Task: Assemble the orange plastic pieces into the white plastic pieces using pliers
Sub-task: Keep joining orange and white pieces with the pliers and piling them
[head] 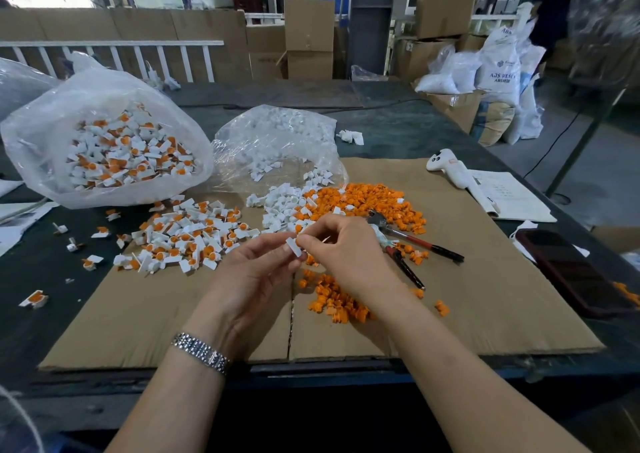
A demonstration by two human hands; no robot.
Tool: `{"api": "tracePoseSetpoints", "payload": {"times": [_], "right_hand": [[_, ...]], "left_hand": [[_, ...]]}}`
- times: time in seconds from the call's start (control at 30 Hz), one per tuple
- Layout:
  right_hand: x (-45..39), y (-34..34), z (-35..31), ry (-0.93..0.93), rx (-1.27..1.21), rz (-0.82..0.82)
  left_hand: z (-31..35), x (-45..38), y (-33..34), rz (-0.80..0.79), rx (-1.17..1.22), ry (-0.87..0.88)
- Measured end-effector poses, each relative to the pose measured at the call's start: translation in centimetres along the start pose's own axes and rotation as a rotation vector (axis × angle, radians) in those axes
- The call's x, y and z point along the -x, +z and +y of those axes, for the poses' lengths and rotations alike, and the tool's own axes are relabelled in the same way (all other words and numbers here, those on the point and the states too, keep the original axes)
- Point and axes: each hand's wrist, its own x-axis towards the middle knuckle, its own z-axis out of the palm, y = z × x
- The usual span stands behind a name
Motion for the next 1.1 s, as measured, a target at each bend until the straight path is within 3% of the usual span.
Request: {"api": "tracePoseSetpoints", "payload": {"times": [0.13,0.27,0.33,0.53,0.83,1.1], "right_hand": [[0.4,0.4,-0.3,0.022,-0.077,0.034],[0.5,-1.3,-0.2,-0.025,-0.109,-0.164],[0.6,-1.8,-0.1,-0.075,-0.101,-0.188],[1.0,-1.7,0.2,-0.236,0.033,-0.091],[0.9,-1.3,0.1,-0.303,0.109,-0.035],[1.4,-1.0,-0.2,-0.339,0.131,0.000]], "left_hand": [[0.2,0.1,-0.1,0.022,0.000,0.010],[0.8,0.0,-0.6,-0.005,0.012,-0.023],[1.0,0.0,-0.8,-0.034,-0.004,-0.026],[0.9,0.1,-0.5,-0.040,-0.032,-0.020],[0.8,0.3,-0.9,-0.038,-0.046,0.027],[1.2,0.5,-0.2,0.103,-0.180,0.084]]}}
